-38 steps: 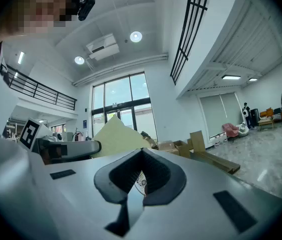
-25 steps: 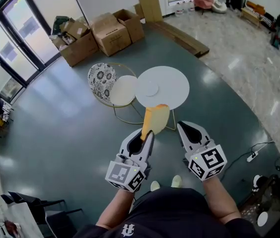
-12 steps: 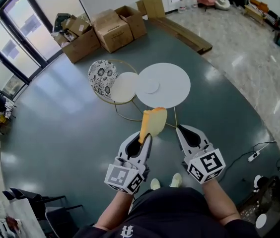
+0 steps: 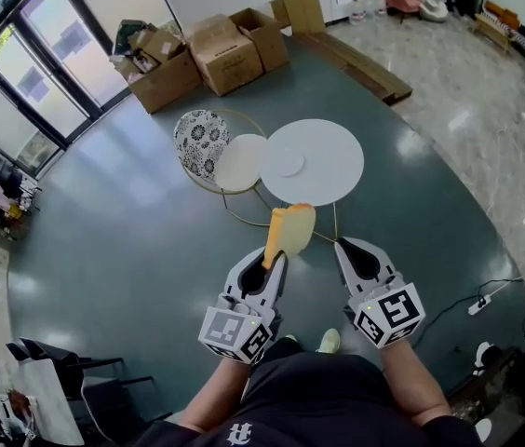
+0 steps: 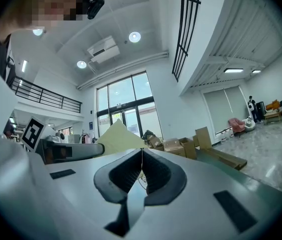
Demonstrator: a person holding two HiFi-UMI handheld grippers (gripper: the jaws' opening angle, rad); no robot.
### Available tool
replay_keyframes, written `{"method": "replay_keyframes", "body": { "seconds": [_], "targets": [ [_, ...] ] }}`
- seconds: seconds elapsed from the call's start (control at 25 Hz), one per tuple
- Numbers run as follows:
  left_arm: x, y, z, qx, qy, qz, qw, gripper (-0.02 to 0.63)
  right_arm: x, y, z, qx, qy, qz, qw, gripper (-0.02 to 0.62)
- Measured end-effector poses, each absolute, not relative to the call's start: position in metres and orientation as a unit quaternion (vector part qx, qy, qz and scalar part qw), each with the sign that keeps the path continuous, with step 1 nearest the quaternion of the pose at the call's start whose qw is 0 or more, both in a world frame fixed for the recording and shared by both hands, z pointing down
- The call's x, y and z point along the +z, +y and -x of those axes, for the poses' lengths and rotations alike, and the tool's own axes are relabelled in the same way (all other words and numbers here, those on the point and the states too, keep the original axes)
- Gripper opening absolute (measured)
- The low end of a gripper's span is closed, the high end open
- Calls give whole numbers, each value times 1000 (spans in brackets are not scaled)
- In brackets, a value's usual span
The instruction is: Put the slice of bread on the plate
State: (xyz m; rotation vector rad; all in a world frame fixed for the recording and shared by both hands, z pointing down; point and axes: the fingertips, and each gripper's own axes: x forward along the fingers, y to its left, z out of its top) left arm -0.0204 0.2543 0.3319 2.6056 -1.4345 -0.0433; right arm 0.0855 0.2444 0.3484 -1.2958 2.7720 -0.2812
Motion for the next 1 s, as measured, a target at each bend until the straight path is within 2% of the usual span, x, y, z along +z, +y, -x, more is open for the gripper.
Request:
{"method": "replay_keyframes", "body": {
  "seconds": [0.52,1.0],
  "targets": [
    [358,197,35,-31,-496,-858,130,89,364,193,-75,-92,905,415,24,6],
    [387,71,61,-13,-477,-866,148,91,375,79,-55,-104,888,447,7,6]
  ]
}}
